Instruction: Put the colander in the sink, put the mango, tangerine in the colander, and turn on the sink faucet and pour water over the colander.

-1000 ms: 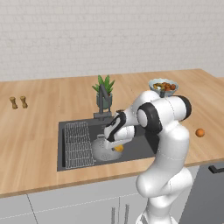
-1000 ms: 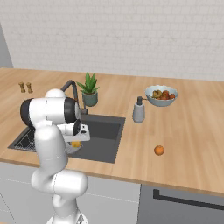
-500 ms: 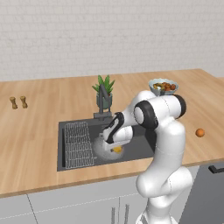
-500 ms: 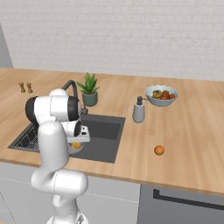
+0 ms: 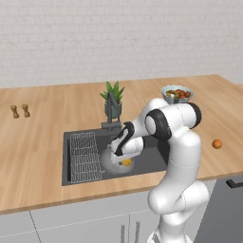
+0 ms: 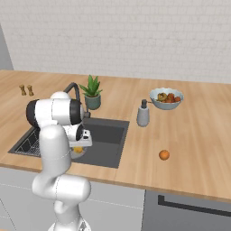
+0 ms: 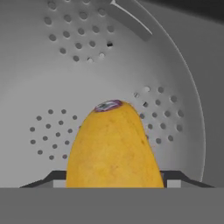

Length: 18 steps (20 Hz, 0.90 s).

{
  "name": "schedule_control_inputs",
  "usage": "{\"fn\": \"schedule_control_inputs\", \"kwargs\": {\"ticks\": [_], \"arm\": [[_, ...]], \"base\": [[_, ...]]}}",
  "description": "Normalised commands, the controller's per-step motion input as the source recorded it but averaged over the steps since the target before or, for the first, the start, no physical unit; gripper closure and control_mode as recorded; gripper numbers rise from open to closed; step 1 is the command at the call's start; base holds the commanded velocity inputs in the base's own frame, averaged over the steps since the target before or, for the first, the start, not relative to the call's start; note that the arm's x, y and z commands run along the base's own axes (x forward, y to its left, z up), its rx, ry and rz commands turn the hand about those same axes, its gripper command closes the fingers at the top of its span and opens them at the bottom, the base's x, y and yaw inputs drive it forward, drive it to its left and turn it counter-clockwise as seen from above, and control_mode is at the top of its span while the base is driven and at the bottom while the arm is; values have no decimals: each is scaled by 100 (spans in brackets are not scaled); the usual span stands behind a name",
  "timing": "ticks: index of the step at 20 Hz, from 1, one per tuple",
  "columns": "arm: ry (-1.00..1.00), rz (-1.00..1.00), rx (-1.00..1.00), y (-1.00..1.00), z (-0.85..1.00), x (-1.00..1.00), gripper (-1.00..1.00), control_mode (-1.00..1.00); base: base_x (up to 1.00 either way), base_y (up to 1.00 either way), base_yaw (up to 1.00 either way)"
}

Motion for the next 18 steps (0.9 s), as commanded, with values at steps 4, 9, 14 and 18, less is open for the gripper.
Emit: {"fn": "schedule_control_inputs", "kwargs": {"ticks": [4,9,14,18], "arm": [[0,0,0,0,0,0,-100,-100],[0,0,0,0,15,-2,-100,-100],[-3,0,0,-3,41,-22,-100,-100],[0,-3,0,-26,50,-32,-100,-100]], "base": [[0,0,0],[0,0,0],[0,0,0],[0,0,0]]}}
